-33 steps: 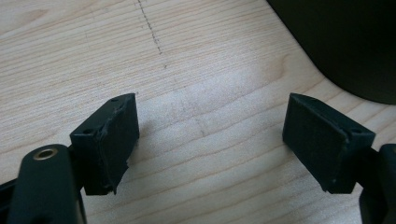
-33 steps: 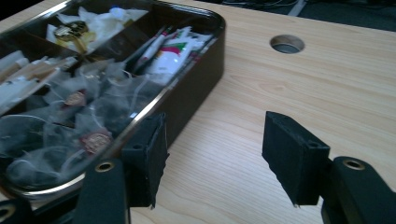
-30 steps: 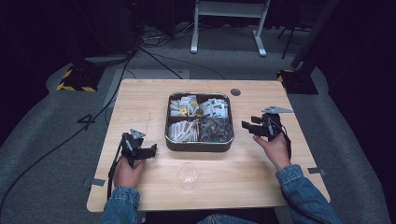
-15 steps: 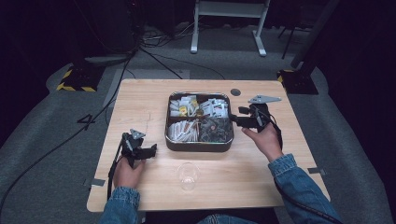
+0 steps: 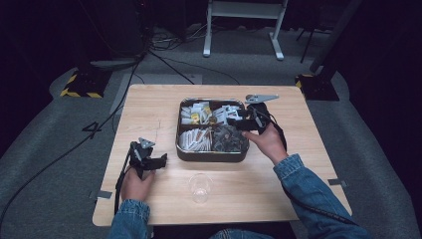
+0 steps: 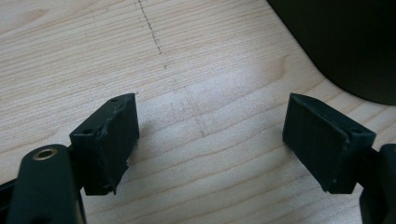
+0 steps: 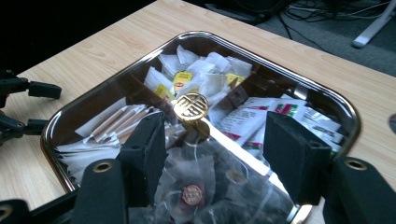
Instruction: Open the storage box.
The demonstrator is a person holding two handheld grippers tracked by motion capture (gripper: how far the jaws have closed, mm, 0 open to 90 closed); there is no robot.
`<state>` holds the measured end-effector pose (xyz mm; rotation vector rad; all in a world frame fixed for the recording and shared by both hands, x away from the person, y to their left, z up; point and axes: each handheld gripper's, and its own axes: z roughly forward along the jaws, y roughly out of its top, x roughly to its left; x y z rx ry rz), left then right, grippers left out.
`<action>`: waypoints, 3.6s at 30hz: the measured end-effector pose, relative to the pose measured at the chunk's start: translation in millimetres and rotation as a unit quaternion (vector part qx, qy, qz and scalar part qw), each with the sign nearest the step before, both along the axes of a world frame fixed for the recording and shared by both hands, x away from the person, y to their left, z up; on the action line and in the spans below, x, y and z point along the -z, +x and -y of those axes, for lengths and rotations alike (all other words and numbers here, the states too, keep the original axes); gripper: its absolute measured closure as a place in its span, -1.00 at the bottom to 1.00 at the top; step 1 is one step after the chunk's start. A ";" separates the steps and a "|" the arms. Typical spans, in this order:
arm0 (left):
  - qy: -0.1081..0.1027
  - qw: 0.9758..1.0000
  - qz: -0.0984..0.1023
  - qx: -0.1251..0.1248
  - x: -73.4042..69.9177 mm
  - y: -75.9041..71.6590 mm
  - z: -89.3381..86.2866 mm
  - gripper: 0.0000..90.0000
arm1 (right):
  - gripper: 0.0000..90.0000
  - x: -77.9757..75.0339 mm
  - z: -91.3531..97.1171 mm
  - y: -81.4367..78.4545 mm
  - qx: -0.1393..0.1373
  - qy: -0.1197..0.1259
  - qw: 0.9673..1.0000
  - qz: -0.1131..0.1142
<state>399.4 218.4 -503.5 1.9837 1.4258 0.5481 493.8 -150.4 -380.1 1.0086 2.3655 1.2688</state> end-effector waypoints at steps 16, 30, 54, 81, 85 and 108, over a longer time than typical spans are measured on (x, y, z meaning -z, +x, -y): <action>0.000 1.000 -0.001 -0.001 -0.2 0.1 0.1 -0.58 | -0.03 21.0 -52.0 26.4 -0.004 -0.024 0.998 -0.049; 0.000 1.000 -0.001 0.000 -0.1 0.1 0.0 -0.58 | 0.19 48.1 -77.1 45.0 0.020 -0.080 0.994 -0.078; 0.000 1.000 -0.001 0.000 -0.2 0.0 0.1 -0.58 | 0.30 47.1 -77.8 40.0 0.028 -0.061 0.996 -0.060; 0.001 1.000 0.000 0.000 -0.2 -0.2 0.6 -0.58 | 0.30 -22.2 -11.3 11.0 0.022 -0.008 1.000 0.006; 0.001 1.000 -0.001 0.000 -0.3 0.0 0.7 -0.58 | 0.30 -27.5 5.6 7.3 0.027 -0.006 1.000 0.013; 0.001 1.000 -0.003 0.003 -0.1 2.1 1.1 -0.62 | 0.30 -15.0 127.4 -36.0 0.100 0.005 0.994 0.038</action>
